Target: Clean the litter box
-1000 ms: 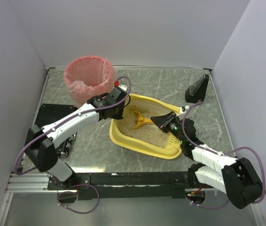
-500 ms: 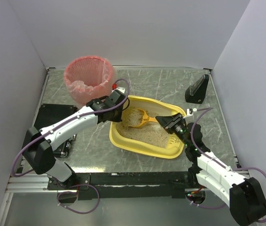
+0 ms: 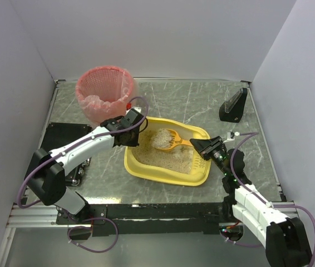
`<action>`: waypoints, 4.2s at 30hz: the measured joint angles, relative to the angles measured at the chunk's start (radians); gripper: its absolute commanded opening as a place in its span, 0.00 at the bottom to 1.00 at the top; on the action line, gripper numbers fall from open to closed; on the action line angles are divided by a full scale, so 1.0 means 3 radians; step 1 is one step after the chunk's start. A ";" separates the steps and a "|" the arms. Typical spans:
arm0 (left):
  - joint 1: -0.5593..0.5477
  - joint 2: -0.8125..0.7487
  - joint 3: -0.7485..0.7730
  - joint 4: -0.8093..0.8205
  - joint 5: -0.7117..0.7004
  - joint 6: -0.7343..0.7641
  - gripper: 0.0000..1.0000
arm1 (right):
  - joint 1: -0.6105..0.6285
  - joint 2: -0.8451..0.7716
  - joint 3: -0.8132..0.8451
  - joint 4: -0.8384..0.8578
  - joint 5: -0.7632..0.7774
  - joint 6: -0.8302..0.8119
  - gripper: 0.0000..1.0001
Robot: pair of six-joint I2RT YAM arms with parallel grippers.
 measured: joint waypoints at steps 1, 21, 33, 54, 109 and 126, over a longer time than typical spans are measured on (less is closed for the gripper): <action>0.0004 0.0000 -0.0024 0.0011 0.0000 0.0015 0.01 | -0.0043 0.0000 -0.0022 0.0043 -0.0062 0.0045 0.00; 0.0042 0.0000 -0.0243 0.0568 0.0201 0.0581 0.01 | -0.0849 0.0521 -0.0273 0.1525 -0.1298 0.0830 0.00; 0.0050 0.0001 -0.0254 0.0669 0.0290 0.0891 0.09 | -0.1319 0.1146 -0.0273 0.2103 -0.2026 0.1170 0.00; 0.0093 0.0792 0.0520 0.0652 0.0830 0.2305 0.07 | -0.1560 0.0961 -0.0121 0.2008 -0.2665 0.0768 0.00; 0.0221 -0.1492 -0.0465 0.0970 0.0011 0.0209 0.97 | -0.1668 0.0907 0.0132 0.1595 -0.2411 0.0999 0.00; 0.0221 -0.1638 -0.0629 0.0965 -0.0113 -0.0128 0.97 | -0.1578 0.0894 0.0159 0.1568 -0.2578 0.1011 0.00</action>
